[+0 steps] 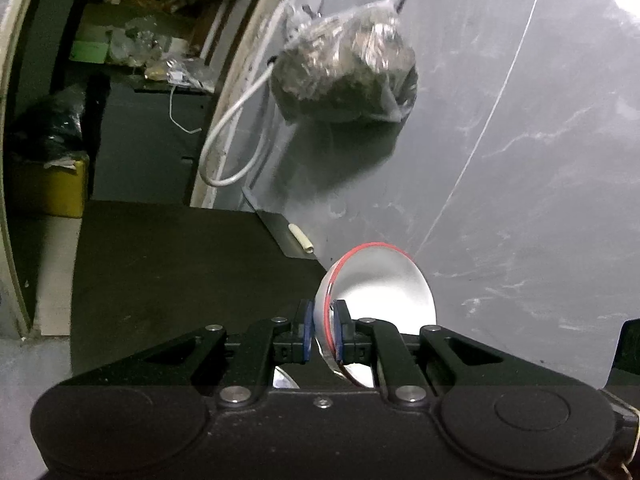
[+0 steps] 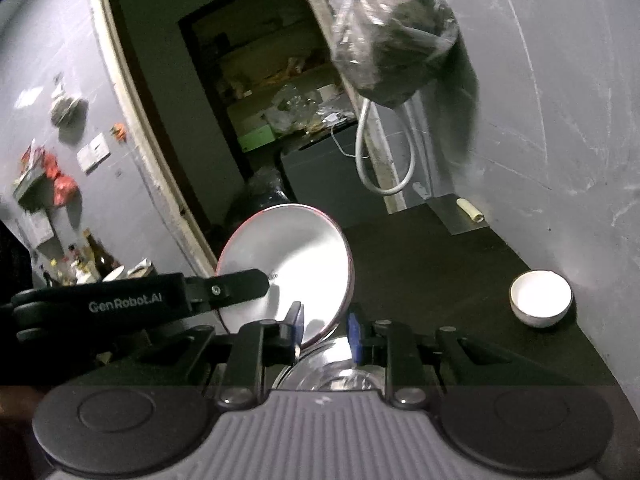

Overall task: Organize plates and bowls
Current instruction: 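Lift the white bowl with both grippers and carry it to the steel pot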

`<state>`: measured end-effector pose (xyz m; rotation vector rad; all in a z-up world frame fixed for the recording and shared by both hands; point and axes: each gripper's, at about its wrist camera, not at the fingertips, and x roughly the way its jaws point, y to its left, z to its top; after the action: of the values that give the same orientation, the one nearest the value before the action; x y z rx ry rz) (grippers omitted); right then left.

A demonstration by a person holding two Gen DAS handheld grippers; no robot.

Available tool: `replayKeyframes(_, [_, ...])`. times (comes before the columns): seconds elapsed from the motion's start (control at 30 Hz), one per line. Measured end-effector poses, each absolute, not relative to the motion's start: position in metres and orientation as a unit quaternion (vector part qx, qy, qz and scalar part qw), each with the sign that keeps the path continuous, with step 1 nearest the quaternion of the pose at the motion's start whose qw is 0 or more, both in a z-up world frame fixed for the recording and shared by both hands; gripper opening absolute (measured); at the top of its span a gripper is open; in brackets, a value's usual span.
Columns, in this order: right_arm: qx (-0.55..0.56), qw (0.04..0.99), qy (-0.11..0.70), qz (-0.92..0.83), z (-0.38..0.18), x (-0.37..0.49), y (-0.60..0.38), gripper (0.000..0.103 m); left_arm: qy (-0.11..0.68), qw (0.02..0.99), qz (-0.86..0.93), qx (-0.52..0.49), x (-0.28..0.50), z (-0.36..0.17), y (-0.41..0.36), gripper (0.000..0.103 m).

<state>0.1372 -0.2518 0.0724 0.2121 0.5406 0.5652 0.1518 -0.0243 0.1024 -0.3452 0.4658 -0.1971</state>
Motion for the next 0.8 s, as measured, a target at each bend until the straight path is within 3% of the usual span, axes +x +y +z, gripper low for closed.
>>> replayKeyframes(0.4, [0.051, 0.919, 0.274, 0.28, 0.079, 0.071, -0.224, 0.02, 0.232, 0.951, -0.08, -0.186, 0.071, 0.084, -0.005, 0.011])
replayKeyframes(0.8, [0.033, 0.912, 0.282, 0.297, 0.077, 0.059, -0.2, 0.017, 0.256, 0.948, -0.065, -0.179, 0.037, 0.07, 0.01, 0.016])
